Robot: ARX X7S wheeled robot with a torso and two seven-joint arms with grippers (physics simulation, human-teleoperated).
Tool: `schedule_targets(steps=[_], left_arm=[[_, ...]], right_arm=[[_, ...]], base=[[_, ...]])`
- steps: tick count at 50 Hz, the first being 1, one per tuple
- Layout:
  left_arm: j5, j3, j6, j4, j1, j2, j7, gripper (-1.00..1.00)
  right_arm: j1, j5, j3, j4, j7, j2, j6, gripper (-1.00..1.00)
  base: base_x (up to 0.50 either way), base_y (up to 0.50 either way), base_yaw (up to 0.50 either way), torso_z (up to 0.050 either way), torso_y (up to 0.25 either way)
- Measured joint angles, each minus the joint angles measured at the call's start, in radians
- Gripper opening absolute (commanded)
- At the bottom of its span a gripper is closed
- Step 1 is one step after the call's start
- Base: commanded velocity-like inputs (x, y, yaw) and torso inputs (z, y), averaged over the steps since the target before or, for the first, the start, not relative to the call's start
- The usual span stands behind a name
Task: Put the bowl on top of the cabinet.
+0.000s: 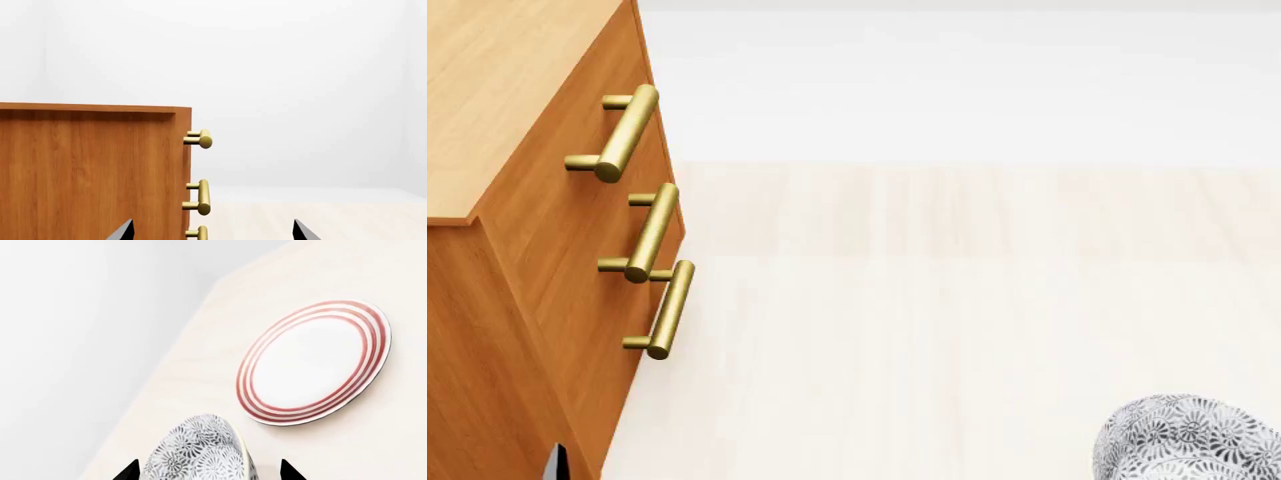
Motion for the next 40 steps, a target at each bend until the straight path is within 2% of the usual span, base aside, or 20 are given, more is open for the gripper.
schedule_targets(steps=[40], left_arm=[[-0.008,0.012,0.002,-0.015,-0.012,-0.007,-0.006,1.00]], right_arm=[[0.089,0.087,-0.040,0.156,-0.001,0.027,0.078,1.00]], base=[[0.00,0.00,0.00,0.000,0.000]])
